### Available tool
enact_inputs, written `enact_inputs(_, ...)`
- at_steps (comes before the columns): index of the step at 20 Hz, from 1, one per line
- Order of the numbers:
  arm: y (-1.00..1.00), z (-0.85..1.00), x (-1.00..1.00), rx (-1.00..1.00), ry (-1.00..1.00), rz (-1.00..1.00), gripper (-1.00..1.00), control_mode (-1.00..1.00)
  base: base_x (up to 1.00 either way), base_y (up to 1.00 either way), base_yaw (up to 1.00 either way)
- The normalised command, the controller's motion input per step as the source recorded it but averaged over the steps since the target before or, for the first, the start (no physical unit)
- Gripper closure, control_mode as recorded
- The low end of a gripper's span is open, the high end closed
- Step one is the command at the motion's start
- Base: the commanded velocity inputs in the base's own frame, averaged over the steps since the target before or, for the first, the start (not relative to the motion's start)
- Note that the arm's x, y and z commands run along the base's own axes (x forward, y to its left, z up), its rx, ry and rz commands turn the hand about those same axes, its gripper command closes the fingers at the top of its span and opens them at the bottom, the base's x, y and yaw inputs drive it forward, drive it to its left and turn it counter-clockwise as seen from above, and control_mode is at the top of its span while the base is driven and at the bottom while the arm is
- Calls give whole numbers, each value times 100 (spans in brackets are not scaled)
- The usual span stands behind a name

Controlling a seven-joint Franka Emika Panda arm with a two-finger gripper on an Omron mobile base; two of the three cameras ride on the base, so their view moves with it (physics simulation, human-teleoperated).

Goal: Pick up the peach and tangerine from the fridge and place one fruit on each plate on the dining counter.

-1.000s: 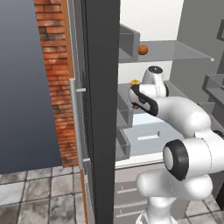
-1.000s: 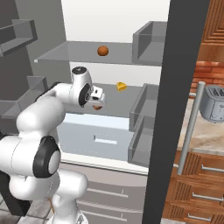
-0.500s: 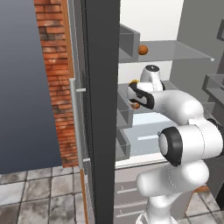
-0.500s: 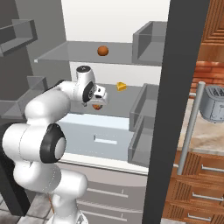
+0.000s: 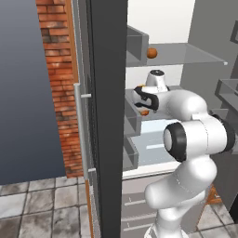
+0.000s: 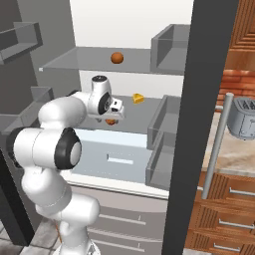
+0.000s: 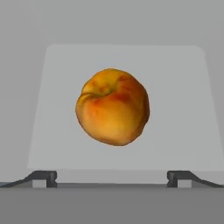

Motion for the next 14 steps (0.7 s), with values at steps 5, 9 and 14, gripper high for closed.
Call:
enact_inputs(5,0,-10,33,0,4,0,-100,-100,0,0,0)
enact_inputs(9,0,-12,26,0,1,0,-100,-100,0,0,0)
enact_inputs(14,0,-15,24,0,1,0,-100,-100,0,0,0)
